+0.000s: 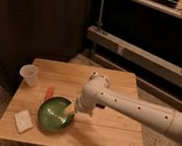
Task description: Pick up the ceramic bowl
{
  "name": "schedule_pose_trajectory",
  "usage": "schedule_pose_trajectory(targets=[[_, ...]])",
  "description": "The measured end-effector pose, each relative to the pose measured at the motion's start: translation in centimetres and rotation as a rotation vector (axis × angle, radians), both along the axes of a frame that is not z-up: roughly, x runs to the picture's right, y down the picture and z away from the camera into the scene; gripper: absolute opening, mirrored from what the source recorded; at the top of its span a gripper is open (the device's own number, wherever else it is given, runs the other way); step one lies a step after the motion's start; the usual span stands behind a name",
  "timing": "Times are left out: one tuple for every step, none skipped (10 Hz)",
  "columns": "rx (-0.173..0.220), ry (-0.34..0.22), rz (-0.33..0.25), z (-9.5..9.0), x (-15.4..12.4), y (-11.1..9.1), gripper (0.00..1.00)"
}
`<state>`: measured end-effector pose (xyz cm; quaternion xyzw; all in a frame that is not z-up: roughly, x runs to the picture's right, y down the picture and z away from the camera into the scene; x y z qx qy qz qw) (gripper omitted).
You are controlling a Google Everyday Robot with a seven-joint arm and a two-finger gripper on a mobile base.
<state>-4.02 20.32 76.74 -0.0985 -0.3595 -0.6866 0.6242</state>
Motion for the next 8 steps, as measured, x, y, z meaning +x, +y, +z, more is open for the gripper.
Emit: schedule_pose_trajectory(targets=[[0.006,-0.013,0.011,0.2,0.1,0.1,0.80],[0.008,-0.027,0.017,0.4,-0.2,0.3,0.80],[0.006,-0.035,0.024,0.9,-0.5,0.5,0.80],[-0.002,-0.043,0.035,1.5,-0.8,0.8,0.80],[-0.008,-0.048,0.046,1.9,-0.9,1.1,0.80],[-0.016,-0.056,0.061,2.6,-1.2,1.4,0.80],[-0.026,-0.065,0.063,3.6,-2.1,1.7,0.80],[-0.033,-0.068,0.060,4.4,-2.9,1.9,0.80]])
